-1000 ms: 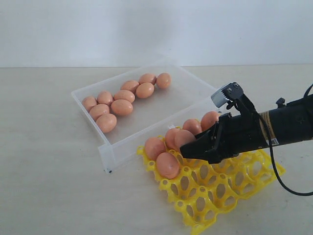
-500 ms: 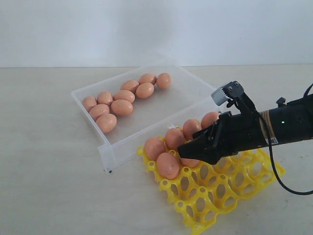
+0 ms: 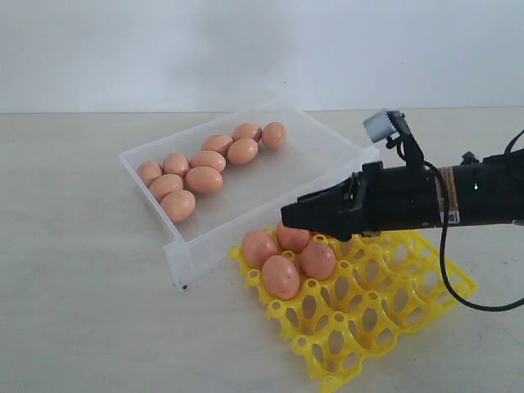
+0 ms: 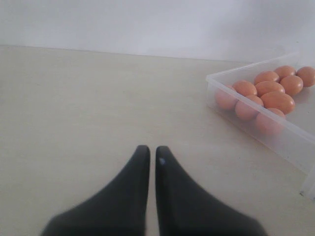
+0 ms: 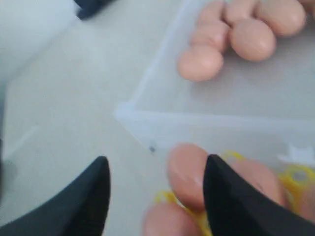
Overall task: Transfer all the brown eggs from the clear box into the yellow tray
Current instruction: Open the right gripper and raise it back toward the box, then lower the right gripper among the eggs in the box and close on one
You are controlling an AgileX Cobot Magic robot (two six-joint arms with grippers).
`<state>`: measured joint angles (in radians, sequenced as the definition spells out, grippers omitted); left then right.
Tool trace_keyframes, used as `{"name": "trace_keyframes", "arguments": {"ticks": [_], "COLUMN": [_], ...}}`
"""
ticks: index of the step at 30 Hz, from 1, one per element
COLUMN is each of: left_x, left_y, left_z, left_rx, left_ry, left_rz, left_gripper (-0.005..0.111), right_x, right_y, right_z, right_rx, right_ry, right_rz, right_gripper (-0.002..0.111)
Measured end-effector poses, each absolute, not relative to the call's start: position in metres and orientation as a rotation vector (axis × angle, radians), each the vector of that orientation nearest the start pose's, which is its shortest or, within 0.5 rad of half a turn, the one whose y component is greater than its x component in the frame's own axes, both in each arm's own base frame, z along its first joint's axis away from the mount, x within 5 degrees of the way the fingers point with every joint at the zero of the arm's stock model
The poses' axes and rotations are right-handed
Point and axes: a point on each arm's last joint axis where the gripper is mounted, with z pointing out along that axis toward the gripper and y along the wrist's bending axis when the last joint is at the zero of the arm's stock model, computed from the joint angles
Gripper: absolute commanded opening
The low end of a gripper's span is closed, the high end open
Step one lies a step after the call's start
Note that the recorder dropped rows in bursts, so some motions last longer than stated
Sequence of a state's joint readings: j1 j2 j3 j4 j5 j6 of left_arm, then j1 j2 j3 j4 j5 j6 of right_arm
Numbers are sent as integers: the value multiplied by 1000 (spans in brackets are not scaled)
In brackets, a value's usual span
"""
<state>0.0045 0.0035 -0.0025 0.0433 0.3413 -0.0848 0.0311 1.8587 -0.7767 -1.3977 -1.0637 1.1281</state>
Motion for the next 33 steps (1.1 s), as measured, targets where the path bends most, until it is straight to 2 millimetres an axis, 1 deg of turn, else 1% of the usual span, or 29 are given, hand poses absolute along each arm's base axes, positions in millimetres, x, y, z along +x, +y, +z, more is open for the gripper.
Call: {"name": "trace_keyframes", "arguments": {"ticks": [2,4,6,8,10,11,13,14,15,16,17,19,20,23,24,26,28,30,31,32,33], "left_x": [54,54,54,54,54,54,54,54,54,54,54,54,54,54,54,54,54,54,54,54,54], "left_y": [2,2,2,2,2,2,2,2,2,2,2,2,2,2,2,2,2,2,2,2,2], "left_z": [183,183,183,183,183,183,183,183,183,183,183,183,183,183,183,183,183,183,183,183,183], "left_rx": [-55,-55,-55,-55,-55,-55,-55,-55,-55,-55,-55,-55,-55,-55,-55,-55,-55,-55,-55,-55,-55], "left_ry": [1825,1825,1825,1825,1825,1825,1825,1825,1825,1825,1825,1825,1825,1825,1825,1825,1825,1825,1825,1825,1825], "left_rz": [-15,-15,-15,-15,-15,-15,-15,-15,-15,-15,-15,-15,-15,-15,-15,-15,-15,-15,-15,-15,-15], "left_gripper": [4,4,4,4,4,4,4,4,4,4,4,4,4,4,4,4,4,4,4,4,4], "right_x": [307,309,309,306,302,298,292,290,288,288,286,288,290,297,300,311,328,345,354,361,367], "right_y": [91,93,95,99,106,111,126,134,143,148,158,164,168,172,174,177,175,174,171,170,172], "right_z": [166,172,179,186,196,203,220,231,241,252,263,280,290,303,305,303,297,285,280,274,273], "right_rx": [-657,-637,-645,-705,-803,-880,-1030,-1103,-1131,-1127,-1126,-1032,-950,-811,-791,-738,-677,-691,-725,-771,-786], "right_ry": [1886,1863,1857,1848,1826,1815,1805,1812,1811,1811,1798,1793,1786,1759,1755,1789,1877,2032,2141,2248,2328], "right_rz": [1200,1252,1275,1274,1264,1251,1170,1056,975,846,713,454,302,51,17,-46,-169,-341,-427,-477,-469], "right_gripper": [17,-1,0,0,0,0,0,0,0,0,0,0,0,0,0,0,0,0,0,0,0]}}
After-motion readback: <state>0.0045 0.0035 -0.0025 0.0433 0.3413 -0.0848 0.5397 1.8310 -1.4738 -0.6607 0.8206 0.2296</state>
